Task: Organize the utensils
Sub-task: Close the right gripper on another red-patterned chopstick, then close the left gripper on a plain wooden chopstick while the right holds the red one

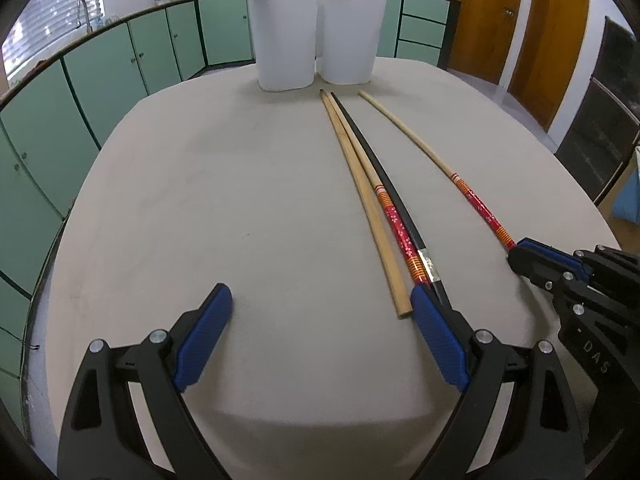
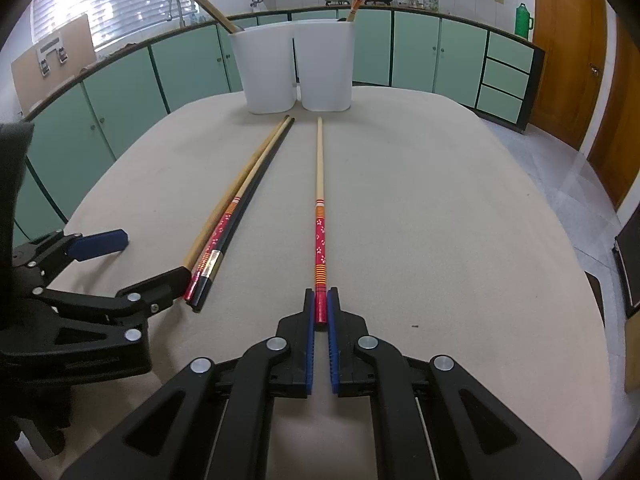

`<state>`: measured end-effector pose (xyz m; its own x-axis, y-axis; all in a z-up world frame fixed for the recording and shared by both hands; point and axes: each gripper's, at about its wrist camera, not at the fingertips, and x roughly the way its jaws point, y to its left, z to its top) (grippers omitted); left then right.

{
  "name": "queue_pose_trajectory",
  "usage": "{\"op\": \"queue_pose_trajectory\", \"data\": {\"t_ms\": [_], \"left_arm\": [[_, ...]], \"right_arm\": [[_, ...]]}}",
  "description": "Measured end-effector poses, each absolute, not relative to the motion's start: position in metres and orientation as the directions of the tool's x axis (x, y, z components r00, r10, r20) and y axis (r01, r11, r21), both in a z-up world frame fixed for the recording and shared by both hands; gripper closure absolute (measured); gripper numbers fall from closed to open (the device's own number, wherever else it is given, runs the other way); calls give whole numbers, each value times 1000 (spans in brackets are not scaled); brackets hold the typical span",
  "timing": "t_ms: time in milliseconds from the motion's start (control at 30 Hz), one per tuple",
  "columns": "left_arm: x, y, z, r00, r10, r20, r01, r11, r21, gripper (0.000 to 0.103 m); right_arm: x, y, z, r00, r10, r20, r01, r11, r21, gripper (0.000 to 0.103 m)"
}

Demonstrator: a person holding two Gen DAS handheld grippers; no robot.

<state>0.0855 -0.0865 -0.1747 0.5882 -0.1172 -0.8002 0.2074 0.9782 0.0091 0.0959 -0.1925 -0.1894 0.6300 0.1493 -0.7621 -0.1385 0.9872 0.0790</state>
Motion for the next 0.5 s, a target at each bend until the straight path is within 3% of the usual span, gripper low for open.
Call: {"op": "queue_pose_trajectory", "data": {"t_ms": [367, 500], "left_arm": [[83, -75, -173, 594, -94, -799, 176, 984, 14, 16], [83, -78, -171, 598, -116, -793, 188, 982, -2, 30]], "right_arm": [[93, -198, -190, 627, 179, -758, -148, 983, 109, 96], [93, -195, -190, 629, 164, -760, -149, 985, 89, 95]]}}
